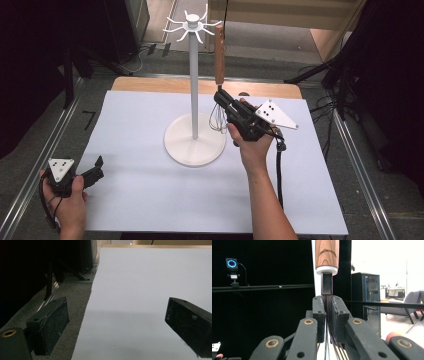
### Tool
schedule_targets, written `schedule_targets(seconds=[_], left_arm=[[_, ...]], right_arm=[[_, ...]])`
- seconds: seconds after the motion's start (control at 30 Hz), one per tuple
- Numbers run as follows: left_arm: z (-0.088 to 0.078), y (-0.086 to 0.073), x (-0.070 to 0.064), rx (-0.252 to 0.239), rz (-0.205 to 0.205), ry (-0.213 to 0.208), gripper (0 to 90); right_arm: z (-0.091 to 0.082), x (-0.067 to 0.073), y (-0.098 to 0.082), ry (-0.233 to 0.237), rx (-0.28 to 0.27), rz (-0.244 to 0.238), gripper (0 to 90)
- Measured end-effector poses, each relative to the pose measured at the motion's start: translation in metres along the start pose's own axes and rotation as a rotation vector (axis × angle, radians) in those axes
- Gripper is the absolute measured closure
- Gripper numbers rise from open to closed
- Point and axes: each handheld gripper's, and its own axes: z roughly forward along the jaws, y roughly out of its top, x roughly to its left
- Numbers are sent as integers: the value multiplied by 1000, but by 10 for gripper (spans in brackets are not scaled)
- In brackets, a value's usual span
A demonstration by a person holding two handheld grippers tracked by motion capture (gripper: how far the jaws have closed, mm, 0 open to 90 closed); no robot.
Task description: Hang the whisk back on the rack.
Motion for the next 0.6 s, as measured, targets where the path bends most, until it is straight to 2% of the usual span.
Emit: schedule_targets(seconds=[0.6], left_arm=[[0,0,0,-1,1,-1,60]], right_arm=[[7,1,-3,5,3,1,842]])
